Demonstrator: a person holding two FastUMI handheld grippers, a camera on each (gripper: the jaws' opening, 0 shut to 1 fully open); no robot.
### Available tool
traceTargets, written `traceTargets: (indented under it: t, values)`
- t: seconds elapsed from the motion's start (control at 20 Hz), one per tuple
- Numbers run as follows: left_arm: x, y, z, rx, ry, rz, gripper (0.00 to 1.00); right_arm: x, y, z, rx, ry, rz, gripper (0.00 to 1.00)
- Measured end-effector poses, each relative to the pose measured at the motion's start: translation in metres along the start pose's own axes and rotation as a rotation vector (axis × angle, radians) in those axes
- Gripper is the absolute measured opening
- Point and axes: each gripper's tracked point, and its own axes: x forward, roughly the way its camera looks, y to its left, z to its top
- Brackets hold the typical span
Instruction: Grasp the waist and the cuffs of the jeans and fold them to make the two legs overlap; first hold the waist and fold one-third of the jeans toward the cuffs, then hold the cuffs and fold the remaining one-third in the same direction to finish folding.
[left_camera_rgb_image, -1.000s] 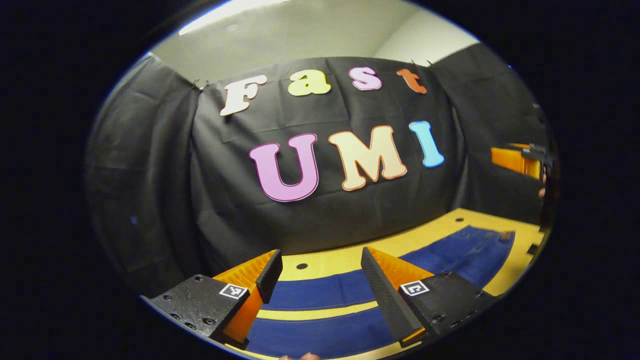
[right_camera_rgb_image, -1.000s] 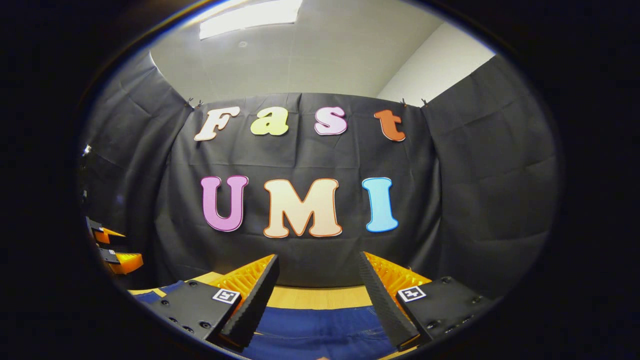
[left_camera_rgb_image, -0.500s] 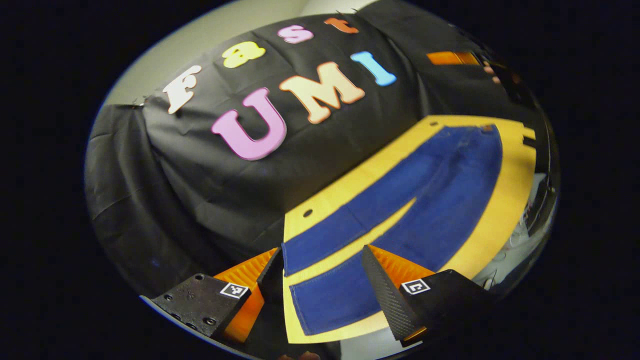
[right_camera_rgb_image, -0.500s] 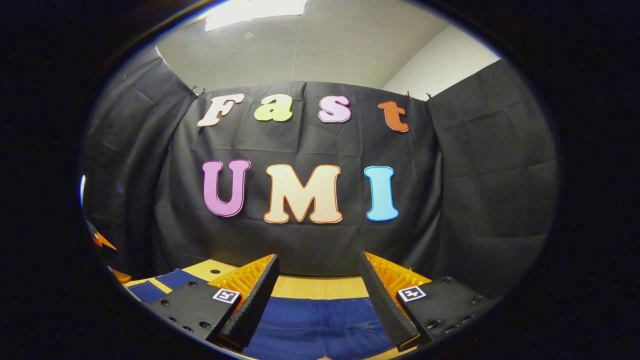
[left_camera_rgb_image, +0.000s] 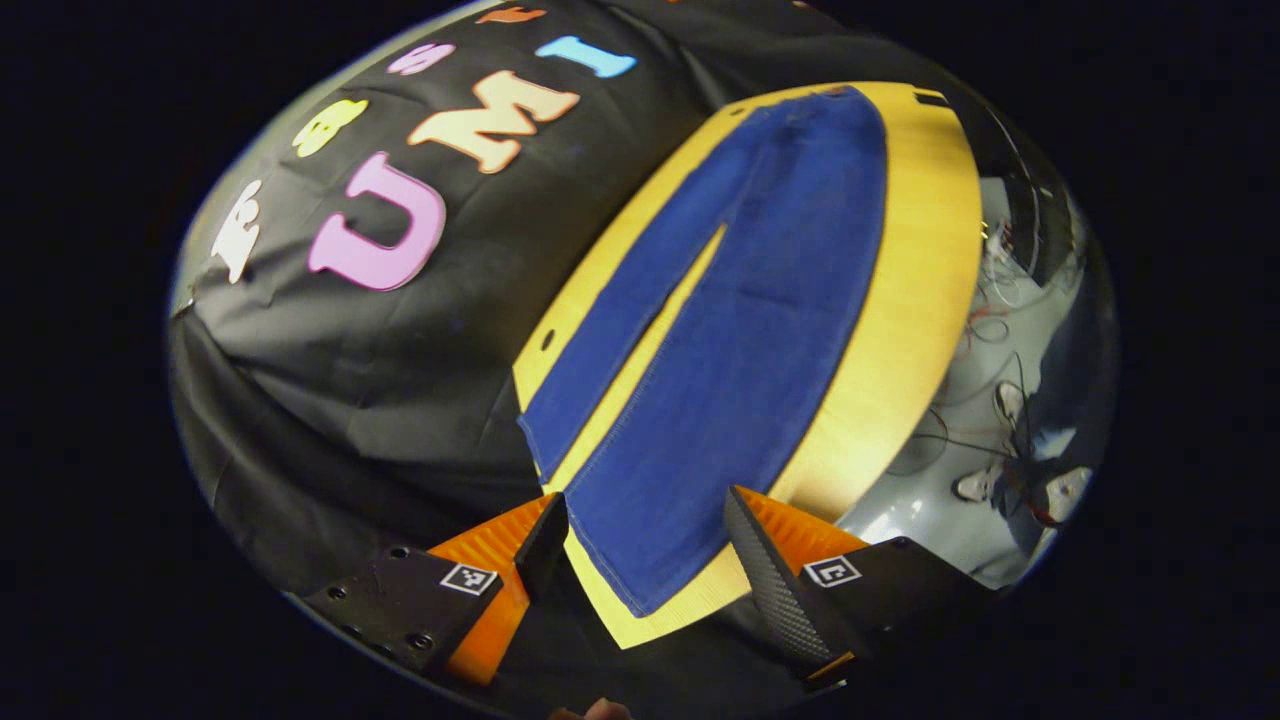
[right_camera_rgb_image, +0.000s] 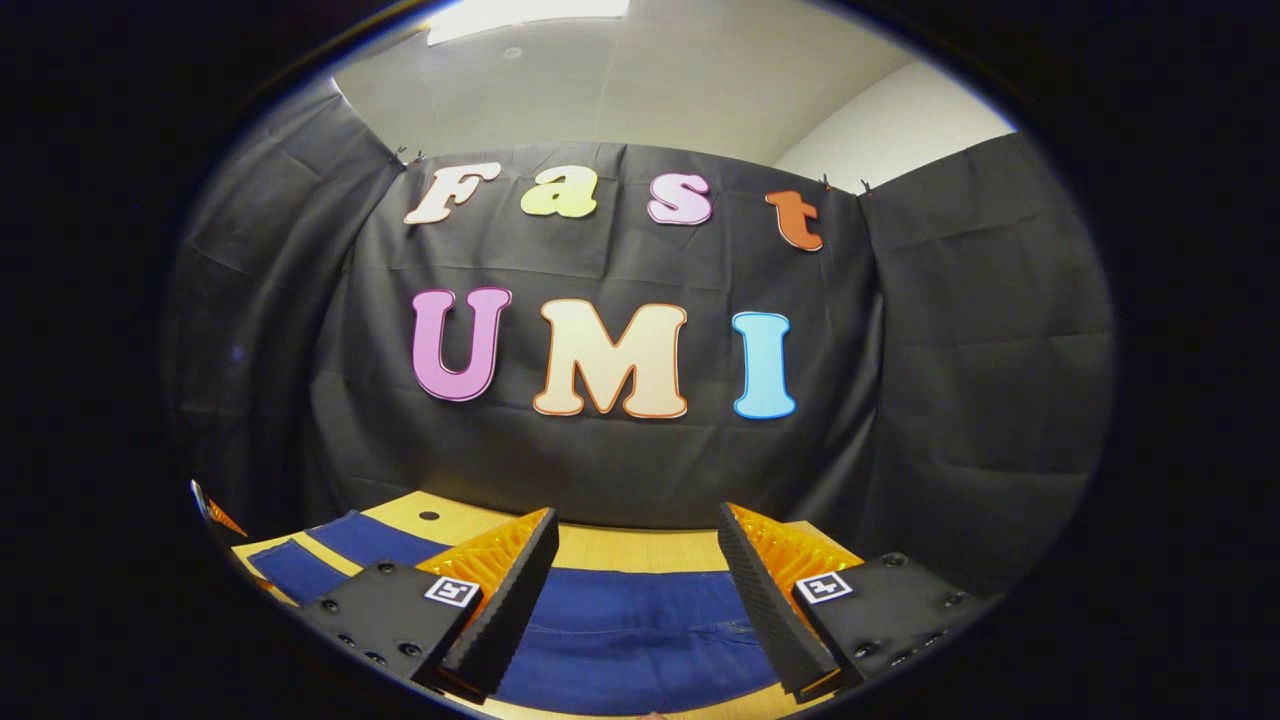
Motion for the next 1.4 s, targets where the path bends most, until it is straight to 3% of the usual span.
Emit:
traceTargets:
  t: [0.3,0.35,0.4,0.45,0.5,0.95,1.15,1.2,1.4]
  values:
    - [0.027,-0.013,-0.029,0.089,0.085,-0.08,0.95,-0.008,-0.005,-0.015,0.001,0.049,-0.039,0.99]
    - [0.032,-0.015,-0.03,0.098,0.09,-0.095,1.0,-0.01,-0.009,-0.017,-0.01,0.055,-0.05,0.99]
    - [0.038,-0.022,-0.034,0.099,0.105,-0.128,0.96,-0.01,-0.012,-0.017,-0.017,0.061,-0.061,0.99]
    - [0.042,-0.021,-0.031,0.111,0.1,-0.129,0.96,-0.012,-0.017,-0.019,-0.019,0.067,-0.072,0.99]
    - [0.047,-0.019,-0.029,0.128,0.091,-0.125,0.89,-0.013,-0.02,-0.019,-0.019,0.072,-0.084,0.99]
    - [0.088,-0.001,-0.011,0.245,0.053,-0.107,0.87,-0.021,-0.052,-0.031,-0.016,0.096,-0.172,0.99]
    - [0.097,-0.01,-0.011,0.283,0.051,-0.116,0.24,-0.021,-0.057,-0.036,-0.018,0.103,-0.182,1.0]
    - [0.098,-0.011,-0.016,0.25,0.054,-0.126,0.08,-0.021,-0.059,-0.037,-0.031,0.102,-0.18,1.0]
    - [0.097,-0.01,-0.013,0.116,0.066,-0.139,0.0,-0.02,-0.078,-0.056,-0.144,0.128,-0.156,1.0]
